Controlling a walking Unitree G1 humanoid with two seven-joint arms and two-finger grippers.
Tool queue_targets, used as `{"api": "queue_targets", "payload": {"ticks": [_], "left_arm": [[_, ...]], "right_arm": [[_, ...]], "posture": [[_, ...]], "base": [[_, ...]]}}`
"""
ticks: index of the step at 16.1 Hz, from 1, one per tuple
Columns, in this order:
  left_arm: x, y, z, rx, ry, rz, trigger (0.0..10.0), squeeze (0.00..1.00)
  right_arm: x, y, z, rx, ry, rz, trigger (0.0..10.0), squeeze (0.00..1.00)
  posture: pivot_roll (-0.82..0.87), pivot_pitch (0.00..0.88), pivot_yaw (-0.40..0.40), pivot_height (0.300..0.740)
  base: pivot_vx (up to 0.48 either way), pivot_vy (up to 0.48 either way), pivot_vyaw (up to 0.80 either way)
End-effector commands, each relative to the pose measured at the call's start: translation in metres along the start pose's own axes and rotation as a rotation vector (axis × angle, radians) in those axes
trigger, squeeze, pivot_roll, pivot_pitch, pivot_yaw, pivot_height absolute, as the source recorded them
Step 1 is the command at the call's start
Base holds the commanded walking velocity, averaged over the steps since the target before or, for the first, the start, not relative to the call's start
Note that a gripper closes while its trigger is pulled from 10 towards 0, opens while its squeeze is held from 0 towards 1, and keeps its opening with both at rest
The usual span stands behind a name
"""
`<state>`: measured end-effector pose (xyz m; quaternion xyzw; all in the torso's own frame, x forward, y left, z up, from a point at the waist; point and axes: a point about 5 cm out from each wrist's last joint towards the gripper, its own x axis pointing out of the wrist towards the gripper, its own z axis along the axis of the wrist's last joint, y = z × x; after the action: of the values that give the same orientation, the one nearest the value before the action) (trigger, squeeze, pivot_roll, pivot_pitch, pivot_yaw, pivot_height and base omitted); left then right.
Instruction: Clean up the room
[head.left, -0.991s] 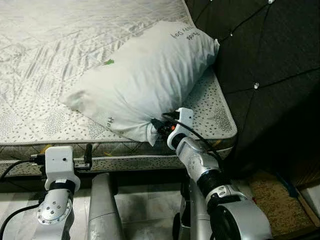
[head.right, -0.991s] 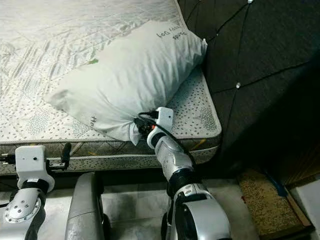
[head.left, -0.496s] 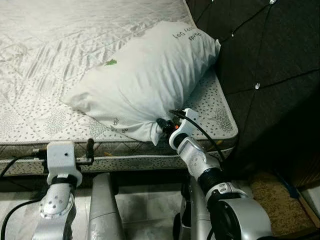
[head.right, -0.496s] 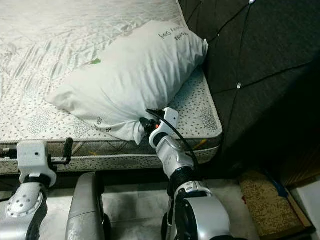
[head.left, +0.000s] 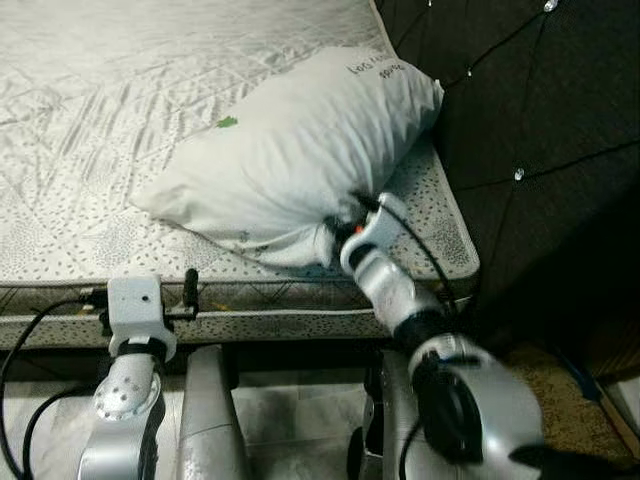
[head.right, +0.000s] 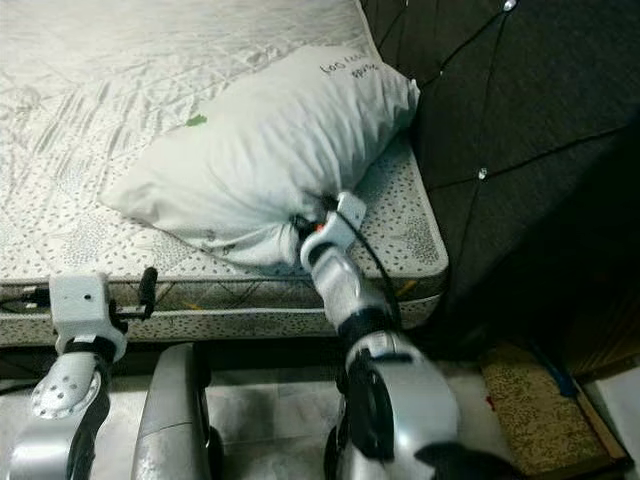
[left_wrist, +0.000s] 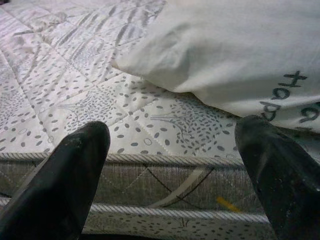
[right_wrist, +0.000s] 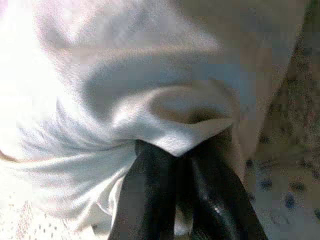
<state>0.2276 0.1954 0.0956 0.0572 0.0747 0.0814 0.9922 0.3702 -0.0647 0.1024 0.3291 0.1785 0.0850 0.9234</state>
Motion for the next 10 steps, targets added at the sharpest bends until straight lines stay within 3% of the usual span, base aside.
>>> {"api": "queue_targets", "payload": {"ticks": [1,2,5,8,9,10], "left_arm": [[0.001,-0.003,-0.001,0.003,-0.001,-0.003,10.0,0.00],[0.005,-0.008,0.002,-0.004,-0.010,-0.017,10.0,0.00],[0.008,-0.011,-0.001,-0.013,-0.008,-0.016,10.0,0.00],[0.009,-0.014,-0.002,-0.017,-0.009,-0.024,10.0,0.00],[0.012,-0.016,-0.001,-0.020,-0.013,-0.031,10.0,0.00],[0.013,-0.016,-0.001,-0.022,-0.013,-0.034,10.0,0.00]], "right_arm": [[-0.002,-0.015,0.056,-0.034,-0.208,-0.075,0.0,0.00],[-0.009,-0.032,0.090,-0.066,-0.301,-0.145,0.0,0.00],[-0.031,-0.066,0.141,-0.109,-0.457,-0.277,0.0,0.00],[-0.053,-0.086,0.173,-0.196,-0.586,-0.346,0.0,0.00],[-0.077,-0.110,0.189,-0.285,-0.658,-0.423,0.0,0.00],[-0.087,-0.121,0.191,-0.324,-0.668,-0.460,0.0,0.00]], "posture": [[0.15,0.044,-0.057,0.536],[0.13,0.041,-0.055,0.536],[0.11,0.029,-0.054,0.536],[0.08,0.022,-0.046,0.536],[0.06,0.021,-0.041,0.536],[0.06,0.021,-0.041,0.536]], "base": [[0.000,0.000,0.00],[0.000,0.000,0.00],[0.000,0.000,0.00],[0.000,0.000,0.00],[0.000,0.000,0.00],[0.000,0.000,0.00]]}}
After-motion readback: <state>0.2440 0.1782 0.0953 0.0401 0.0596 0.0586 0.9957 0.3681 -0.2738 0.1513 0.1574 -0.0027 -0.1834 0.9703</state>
